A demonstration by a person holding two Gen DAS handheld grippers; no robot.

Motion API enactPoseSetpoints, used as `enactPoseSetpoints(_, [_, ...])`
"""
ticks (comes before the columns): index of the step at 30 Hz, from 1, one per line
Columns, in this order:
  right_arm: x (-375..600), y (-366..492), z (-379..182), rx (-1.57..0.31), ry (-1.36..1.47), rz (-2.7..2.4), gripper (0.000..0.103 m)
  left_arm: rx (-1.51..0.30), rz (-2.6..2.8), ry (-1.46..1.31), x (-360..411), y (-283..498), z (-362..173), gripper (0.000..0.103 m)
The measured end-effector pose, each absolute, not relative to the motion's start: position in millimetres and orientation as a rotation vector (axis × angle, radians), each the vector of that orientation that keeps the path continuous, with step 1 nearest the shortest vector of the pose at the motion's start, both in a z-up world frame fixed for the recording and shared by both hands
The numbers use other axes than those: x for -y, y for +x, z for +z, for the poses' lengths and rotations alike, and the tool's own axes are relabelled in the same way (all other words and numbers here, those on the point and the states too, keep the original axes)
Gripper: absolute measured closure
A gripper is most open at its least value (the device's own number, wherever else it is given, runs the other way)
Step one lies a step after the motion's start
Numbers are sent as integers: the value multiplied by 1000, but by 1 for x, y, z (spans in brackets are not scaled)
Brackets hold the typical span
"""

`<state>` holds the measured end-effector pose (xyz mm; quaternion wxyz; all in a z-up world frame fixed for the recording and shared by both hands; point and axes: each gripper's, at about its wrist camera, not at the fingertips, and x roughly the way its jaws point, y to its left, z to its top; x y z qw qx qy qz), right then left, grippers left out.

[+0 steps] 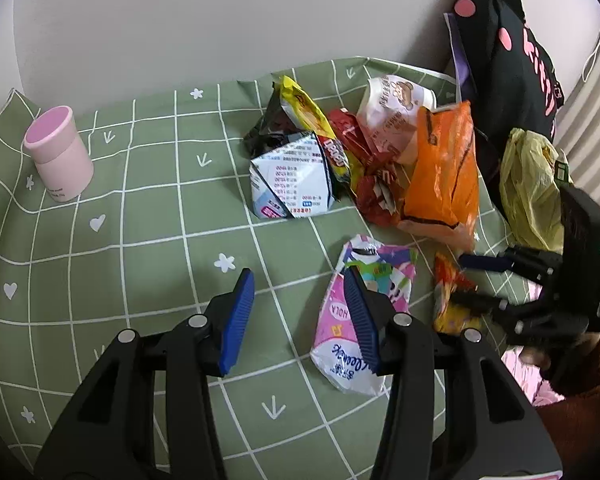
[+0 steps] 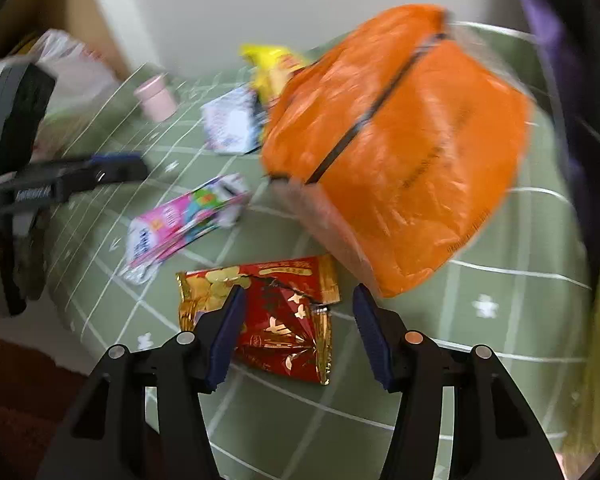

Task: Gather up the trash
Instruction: 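Move both grippers back over the table toward the remaining wrappers, then grasp the pink candy wrapper with the left gripper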

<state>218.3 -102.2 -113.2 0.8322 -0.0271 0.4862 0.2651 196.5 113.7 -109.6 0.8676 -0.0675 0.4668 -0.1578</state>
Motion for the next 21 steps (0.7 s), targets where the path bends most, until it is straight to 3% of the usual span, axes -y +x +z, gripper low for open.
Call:
enactPoseSetpoints(15, [125,197,-119,-1001,1,571,49,-1062,-353,60,-60,183,-135,59])
enactPoseSetpoints(20, [115,199,-117,-999,-57,565,50,-1064,-295,89,-60,186,-135,94])
enactPoseSetpoints(21, [116,200,-112,-991,-56,556,50,-1068,-293,79,-61,187,-136,95])
